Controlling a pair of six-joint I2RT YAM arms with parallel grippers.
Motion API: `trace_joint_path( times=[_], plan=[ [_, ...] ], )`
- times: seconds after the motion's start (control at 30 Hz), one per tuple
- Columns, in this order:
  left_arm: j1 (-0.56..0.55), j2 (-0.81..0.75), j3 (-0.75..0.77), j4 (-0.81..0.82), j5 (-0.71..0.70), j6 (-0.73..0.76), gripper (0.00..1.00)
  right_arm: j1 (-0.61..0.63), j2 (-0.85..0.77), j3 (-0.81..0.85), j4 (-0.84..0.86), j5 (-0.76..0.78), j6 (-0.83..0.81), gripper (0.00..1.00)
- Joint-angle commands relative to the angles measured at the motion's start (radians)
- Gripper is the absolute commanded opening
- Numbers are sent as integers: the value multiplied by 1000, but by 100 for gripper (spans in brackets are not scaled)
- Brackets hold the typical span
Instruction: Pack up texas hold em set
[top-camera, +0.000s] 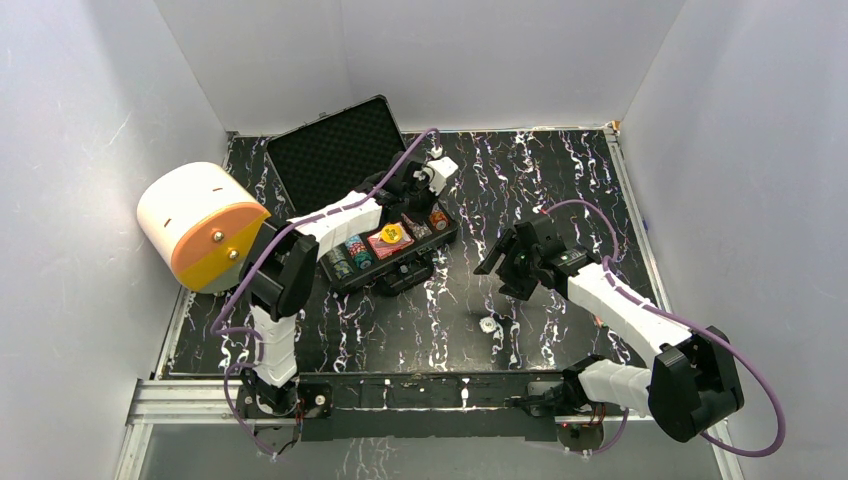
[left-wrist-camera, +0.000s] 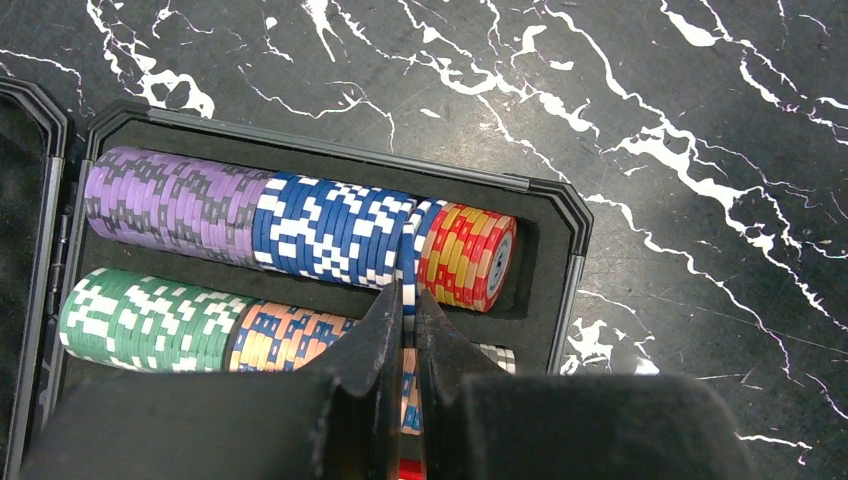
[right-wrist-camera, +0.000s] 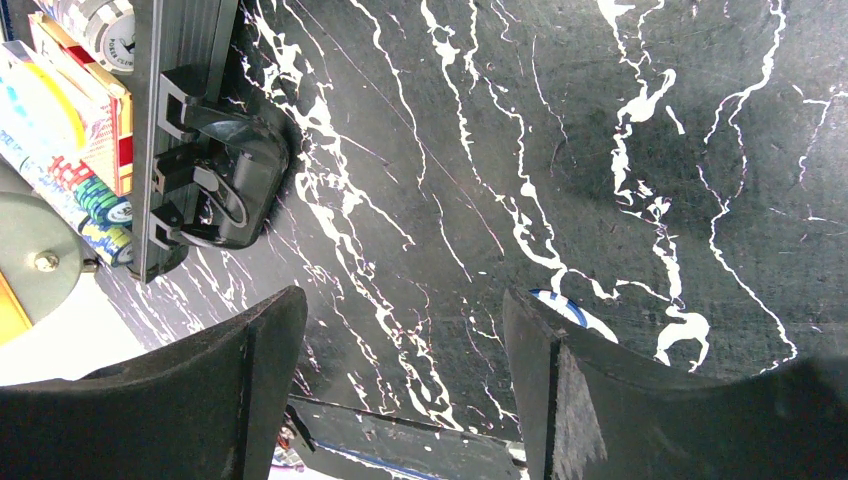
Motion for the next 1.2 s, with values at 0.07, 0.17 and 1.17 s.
trace_joint_path(
  times=[0.07,0.17,1.17],
  plan=[
    [-7,-18,3,-56,132,4,0,0,-25,8,-10,8,-3,79],
    [-7,-26,1,-51,131,-7,0,0,-25,8,-9,7,-2,79],
    [-7,-78,-35,41,-47,-50,0,0,-2,8,2,-8,-8,78]
  ],
)
